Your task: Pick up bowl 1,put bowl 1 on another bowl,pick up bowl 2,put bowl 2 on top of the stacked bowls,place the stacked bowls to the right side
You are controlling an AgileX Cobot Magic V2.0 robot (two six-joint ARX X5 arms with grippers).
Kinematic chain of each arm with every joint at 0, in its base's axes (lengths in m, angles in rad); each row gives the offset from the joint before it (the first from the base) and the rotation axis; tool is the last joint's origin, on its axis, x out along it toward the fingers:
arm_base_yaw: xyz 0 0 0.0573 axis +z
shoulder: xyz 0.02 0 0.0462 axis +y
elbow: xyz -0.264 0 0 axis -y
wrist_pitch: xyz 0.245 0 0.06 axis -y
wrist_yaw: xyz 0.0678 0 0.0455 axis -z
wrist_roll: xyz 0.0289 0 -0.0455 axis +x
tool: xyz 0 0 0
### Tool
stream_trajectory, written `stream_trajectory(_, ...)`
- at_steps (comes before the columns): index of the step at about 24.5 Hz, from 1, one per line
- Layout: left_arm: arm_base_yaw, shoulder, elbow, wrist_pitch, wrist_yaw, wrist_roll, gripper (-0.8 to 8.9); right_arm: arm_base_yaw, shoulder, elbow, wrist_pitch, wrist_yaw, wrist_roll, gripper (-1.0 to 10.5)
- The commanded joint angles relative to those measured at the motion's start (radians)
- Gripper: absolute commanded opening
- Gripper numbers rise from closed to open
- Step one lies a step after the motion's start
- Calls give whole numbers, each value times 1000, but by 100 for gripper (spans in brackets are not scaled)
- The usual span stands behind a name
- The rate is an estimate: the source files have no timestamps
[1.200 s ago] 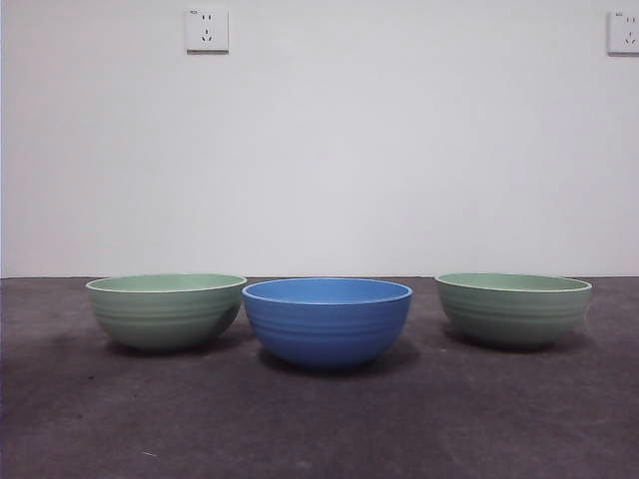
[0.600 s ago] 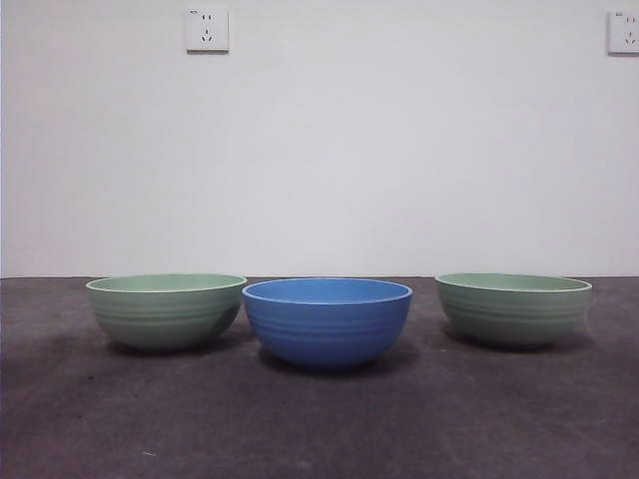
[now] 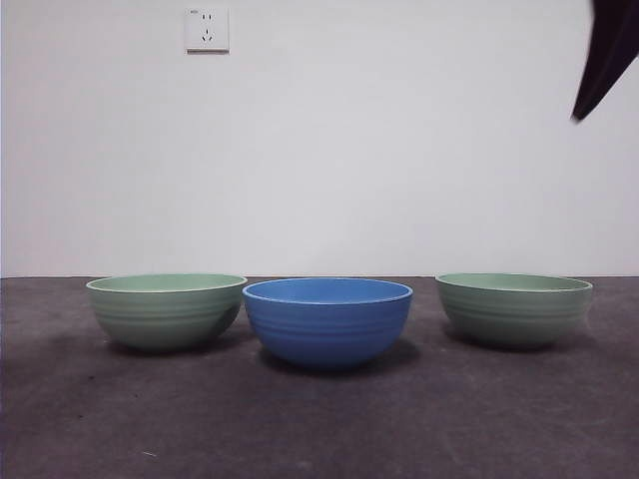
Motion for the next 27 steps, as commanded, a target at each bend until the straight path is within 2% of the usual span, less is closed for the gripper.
stream_trajectory(1,0,0,3,10,5,-3,696,2,113,29,39,14,15,593)
stream_trajectory(3,0,0,3,9,5,-3,696,2,185,50,66,32,15,582)
stream_trajectory(5,0,0,3,9,5,-3,696,2,258,69,96,46,15,525)
stream_trajectory(11,0,0,3,9,5,-3,696,2,410,91,189,104,23,490)
stream_trajectory(23,0,0,3,9,5,-3,696,2,534,91,314,129,49,224)
stream_trajectory(27,0,0,3,9,5,-3,696,1,557,91,328,137,50,214)
